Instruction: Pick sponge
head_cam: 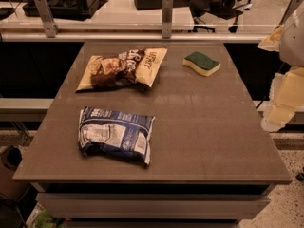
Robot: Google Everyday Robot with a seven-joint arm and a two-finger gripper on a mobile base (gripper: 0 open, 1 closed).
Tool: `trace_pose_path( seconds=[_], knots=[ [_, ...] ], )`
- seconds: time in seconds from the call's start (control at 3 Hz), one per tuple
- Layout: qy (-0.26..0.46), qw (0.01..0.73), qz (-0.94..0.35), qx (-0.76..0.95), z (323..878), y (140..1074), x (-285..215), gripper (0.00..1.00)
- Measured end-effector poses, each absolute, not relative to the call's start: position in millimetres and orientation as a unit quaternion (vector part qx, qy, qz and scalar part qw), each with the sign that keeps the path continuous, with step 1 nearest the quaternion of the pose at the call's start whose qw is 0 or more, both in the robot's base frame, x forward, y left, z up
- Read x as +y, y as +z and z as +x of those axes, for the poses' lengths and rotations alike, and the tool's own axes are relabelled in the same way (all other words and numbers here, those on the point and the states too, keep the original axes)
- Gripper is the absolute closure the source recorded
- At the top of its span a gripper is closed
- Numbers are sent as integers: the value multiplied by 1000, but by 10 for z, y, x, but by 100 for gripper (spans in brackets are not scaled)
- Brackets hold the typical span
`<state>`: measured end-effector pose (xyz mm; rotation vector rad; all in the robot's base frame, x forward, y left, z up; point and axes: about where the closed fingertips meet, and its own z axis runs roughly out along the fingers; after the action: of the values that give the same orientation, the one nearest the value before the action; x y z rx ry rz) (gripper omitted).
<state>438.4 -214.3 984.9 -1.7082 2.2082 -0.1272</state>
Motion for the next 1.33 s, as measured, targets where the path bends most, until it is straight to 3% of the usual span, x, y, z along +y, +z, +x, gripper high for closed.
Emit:
trace_pose_path(
  seconds=[0.67, 1.33],
  knots=[
    [-45, 187, -594, 781, 4487, 9865, -2151, 0],
    [-49, 225, -524, 820, 5059, 9769, -2319, 0]
  ],
)
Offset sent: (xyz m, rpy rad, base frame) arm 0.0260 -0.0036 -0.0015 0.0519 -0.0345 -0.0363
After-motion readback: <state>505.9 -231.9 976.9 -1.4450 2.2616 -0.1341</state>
